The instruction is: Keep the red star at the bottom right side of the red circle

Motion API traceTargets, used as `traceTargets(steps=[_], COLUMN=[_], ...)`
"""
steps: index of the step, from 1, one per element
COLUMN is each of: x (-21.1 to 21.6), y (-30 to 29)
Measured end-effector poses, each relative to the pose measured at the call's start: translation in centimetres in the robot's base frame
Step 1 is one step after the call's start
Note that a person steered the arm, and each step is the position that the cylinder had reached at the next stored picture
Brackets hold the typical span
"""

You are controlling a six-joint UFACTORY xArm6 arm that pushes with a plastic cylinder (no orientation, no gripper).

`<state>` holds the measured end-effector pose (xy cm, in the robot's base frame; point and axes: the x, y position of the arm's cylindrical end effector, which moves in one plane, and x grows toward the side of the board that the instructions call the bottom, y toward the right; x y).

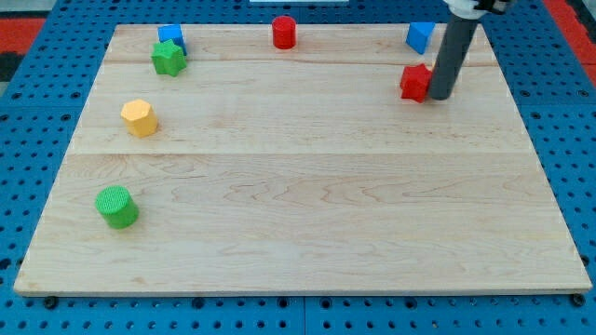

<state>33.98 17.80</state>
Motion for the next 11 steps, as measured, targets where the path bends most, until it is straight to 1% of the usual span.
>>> traceTargets(steps=[1,2,3,4,5,6,9,10,11], x=[-1.0,-3.4,-5.2,-6.4,-8.7,-9.8,-7.4,-6.9,-6.3], y=[-4.5,-6.4,-5.1,-2.3,-4.6,-8.3,-9.0,-10.3,-7.8])
